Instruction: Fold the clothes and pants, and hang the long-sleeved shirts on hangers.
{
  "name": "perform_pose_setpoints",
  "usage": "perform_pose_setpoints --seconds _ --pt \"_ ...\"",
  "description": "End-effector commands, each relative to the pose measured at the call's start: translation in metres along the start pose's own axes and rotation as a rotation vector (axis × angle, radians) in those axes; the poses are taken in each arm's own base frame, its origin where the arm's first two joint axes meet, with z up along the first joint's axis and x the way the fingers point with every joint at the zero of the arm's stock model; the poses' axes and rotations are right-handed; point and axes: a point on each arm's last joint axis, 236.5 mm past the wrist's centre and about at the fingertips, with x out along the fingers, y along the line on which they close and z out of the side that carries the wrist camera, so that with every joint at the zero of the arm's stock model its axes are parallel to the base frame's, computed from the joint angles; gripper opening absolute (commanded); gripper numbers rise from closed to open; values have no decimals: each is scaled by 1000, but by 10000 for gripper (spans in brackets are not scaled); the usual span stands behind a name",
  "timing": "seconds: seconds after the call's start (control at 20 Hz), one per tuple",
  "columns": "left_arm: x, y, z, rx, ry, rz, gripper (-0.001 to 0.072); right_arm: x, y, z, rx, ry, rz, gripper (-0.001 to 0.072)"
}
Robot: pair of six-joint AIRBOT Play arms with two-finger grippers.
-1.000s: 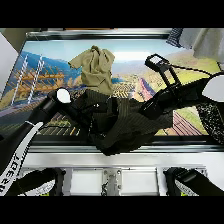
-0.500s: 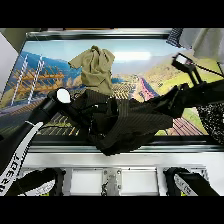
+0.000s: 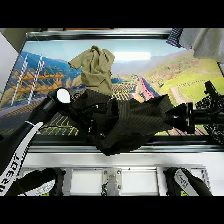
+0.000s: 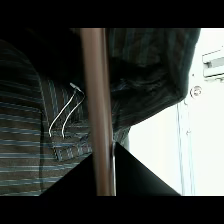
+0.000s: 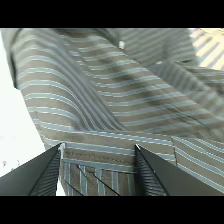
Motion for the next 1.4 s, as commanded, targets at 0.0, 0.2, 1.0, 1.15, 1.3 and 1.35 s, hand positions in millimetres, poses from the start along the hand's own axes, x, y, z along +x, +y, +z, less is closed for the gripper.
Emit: perform_pose_setpoints --seconds 0.0,0.2,1.0,1.15,1.3,1.35 --pt "0 0 0 -1 -2 -1 13 7 10 -14 -44 -61 66 507" --pt "0 0 0 -1 -2 0 13 8 8 -4 -28 -125 75 507" --pt "0 1 0 -1 -3 3 13 55 23 -25 56 -100 311 507" --pt "0 1 0 -1 -2 2 13 60 23 -15 43 -152 332 507" --pt "0 1 0 -1 -3 3 13 61 23 -16 47 -152 336 507" --pt "0 1 0 -1 -3 3 13 61 23 -16 47 -152 336 507"
